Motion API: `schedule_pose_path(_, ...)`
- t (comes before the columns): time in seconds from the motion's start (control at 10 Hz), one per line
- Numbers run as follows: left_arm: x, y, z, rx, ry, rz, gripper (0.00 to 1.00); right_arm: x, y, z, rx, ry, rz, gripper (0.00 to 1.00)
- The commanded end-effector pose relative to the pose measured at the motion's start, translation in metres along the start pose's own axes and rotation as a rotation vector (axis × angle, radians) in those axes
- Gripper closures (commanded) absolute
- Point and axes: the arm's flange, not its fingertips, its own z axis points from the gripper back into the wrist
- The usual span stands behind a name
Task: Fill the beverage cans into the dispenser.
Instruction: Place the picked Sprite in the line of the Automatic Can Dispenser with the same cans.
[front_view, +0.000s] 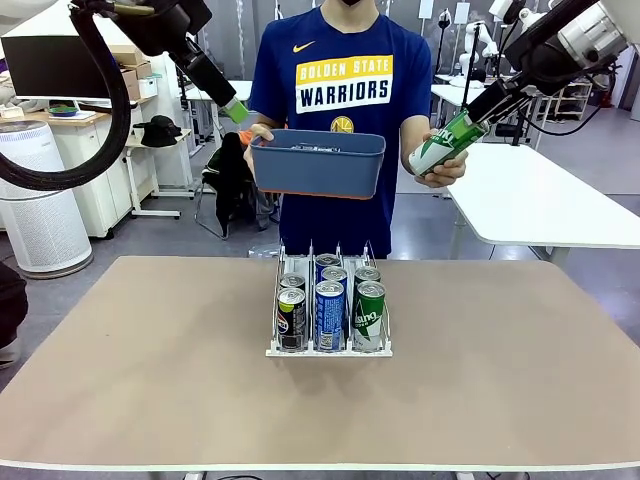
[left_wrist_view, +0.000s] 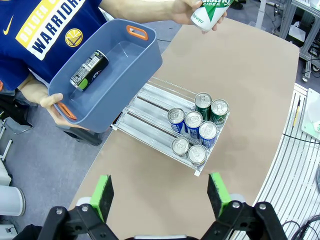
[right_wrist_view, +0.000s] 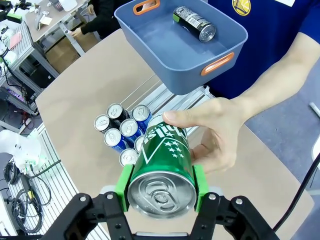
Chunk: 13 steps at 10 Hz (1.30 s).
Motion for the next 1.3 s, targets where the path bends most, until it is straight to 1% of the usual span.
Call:
schedule_pose_path(0.0, -0.0006, 0.0006, 0.0003, 0.003, 0.002, 0.002, 0.0, 0.0009, 0.0006, 0.0013, 0.0, -0.002, 0.003, 1.0)
schedule_pose_path(0.9, -0.0006, 0.0006, 0.0003, 0.003, 0.002, 0.002, 0.0, 0.0009, 0.0006, 0.0013, 0.0, -0.002, 0.003, 1.0)
schedule_pose_path(1.0, -0.0006, 0.0006, 0.0003, 0.003, 0.002, 0.002, 0.0, -0.0008, -0.0004, -0.0015, 0.002, 0.003, -0.002, 0.42)
schedule_pose_path(1.2, -0.0006, 0.0006, 0.0003, 0.003, 0.002, 0.002, 0.0, -0.0008, -0.0004, -0.0015, 0.002, 0.003, -0.002, 0.42)
